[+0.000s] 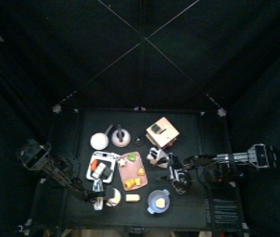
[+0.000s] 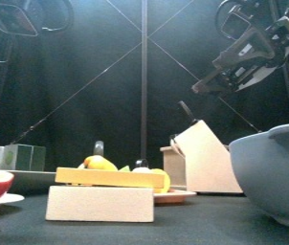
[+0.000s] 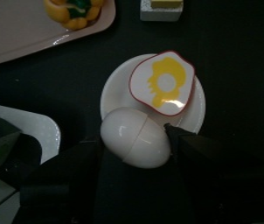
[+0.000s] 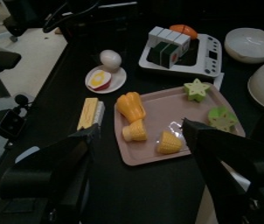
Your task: Place egg on plate
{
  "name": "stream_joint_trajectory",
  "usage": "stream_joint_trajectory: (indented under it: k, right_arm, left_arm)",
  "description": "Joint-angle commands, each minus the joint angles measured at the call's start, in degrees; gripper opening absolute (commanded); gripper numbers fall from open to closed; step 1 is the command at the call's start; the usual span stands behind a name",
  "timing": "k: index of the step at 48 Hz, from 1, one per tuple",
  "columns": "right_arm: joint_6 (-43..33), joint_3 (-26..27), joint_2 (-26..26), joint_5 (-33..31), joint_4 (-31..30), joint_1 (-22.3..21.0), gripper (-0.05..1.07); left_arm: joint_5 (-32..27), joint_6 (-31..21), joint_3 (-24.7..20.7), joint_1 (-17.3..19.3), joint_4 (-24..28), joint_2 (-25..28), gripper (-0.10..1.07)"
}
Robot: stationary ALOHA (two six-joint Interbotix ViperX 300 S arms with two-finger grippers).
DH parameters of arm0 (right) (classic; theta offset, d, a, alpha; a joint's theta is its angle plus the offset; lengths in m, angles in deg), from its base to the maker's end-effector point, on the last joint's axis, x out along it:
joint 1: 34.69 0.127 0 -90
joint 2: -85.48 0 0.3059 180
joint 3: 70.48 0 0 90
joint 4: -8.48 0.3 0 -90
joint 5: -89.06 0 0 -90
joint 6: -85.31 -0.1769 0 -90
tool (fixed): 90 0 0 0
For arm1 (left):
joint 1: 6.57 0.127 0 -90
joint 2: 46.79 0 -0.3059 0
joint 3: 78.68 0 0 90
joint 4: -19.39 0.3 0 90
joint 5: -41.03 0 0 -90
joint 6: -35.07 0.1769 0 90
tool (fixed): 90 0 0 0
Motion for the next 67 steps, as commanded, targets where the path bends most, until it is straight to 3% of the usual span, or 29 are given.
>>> stream_joint_trajectory:
  k: [1,7,12,18,25,31,47,67]
  right_arm:
    - [0.00,1.32,-0.70,0.26,0.18,-0.18,1.04]
    - [0.00,1.41,-0.97,0.26,-0.09,-0.18,1.04]
    - [0.00,1.41,-1.05,0.18,-0.09,-0.09,1.04]
    - [0.00,1.41,-1.05,0.26,0.00,-0.09,1.04]
    - [0.00,1.32,-1.05,0.26,0.09,0.09,1.04]
    - [-0.09,0.97,-1.05,0.18,0.00,0.26,1.04]
    - [-0.26,0.97,-0.97,0.18,0.53,0.88,1.04]
    - [-0.18,0.70,-0.97,0.26,0.53,0.88,1.04]
  left_arm:
    - [-0.09,0.00,-1.49,0.18,0.53,-1.41,0.83]
    - [-0.62,0.26,-2.11,0.44,3.08,-2.37,0.83]
    - [-1.14,1.41,-2.72,3.08,7.73,-3.78,0.83]
    - [-1.76,1.67,-3.34,9.49,12.30,-5.19,0.83]
    - [-0.88,0.44,-4.83,18.81,11.95,-3.43,0.83]
    - [0.35,0.00,-5.71,22.68,12.04,-0.88,0.83]
    - [3.52,-2.90,-8.17,25.14,9.32,5.27,0.83]
    - [6.68,-2.99,-7.91,26.81,5.54,8.00,0.84]
